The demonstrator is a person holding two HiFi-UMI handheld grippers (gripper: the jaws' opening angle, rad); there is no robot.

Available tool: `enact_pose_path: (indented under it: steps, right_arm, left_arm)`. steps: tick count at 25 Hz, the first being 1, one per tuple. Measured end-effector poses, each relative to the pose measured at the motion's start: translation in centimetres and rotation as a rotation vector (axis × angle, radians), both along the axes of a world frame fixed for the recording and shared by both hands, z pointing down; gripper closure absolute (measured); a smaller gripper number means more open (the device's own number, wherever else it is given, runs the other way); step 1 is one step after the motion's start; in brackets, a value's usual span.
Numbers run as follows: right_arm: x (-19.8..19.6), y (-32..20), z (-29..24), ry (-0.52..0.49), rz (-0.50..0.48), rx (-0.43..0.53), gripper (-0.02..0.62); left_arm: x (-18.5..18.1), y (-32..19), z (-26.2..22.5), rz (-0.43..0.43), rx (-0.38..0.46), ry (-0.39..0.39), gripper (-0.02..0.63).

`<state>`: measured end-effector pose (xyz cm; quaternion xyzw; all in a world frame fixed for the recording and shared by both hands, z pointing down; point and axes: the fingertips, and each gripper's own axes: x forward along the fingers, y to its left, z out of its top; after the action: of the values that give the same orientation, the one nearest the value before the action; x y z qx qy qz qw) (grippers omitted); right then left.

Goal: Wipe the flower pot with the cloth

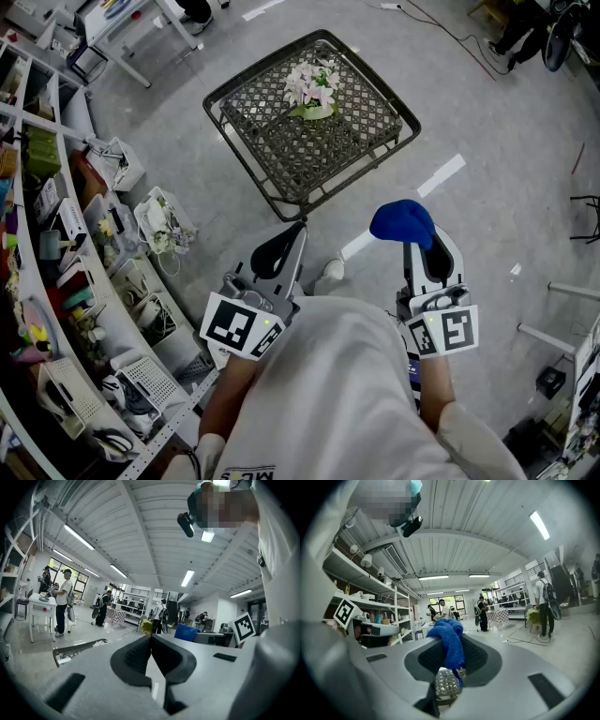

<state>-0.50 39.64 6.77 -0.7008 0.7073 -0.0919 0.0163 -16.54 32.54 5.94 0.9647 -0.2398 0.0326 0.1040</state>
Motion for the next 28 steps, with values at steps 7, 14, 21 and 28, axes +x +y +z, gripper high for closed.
enact_pose_path:
  steps: [7,14,21,28]
  right_arm:
    - [0.8,0.0,0.6,0.008,-0.006,-0.011,0.512]
    - [2.5,1.2,0.9,-0.024,0.001,0.020,0.511]
    - [4.2,1.5,2.7,-0.060,0.013,-0.028,0.507]
    - [6.1,-3.0,3.5,-0.073,-0.006,-0.035,0.506]
  left_arm:
    - [0.7,0.0,0.8,-0.018,-0.006,-0.027,0.584]
    - [1.8,-0.1,1.7,-0.030,-0.015,-0.046,0.584]
    - [3.3,-0.5,2.2,-0.012,-0.028,-0.074,0.584]
    - [5.5,-4.8,4.5,0.005,-0.044,-0.097,0.583]
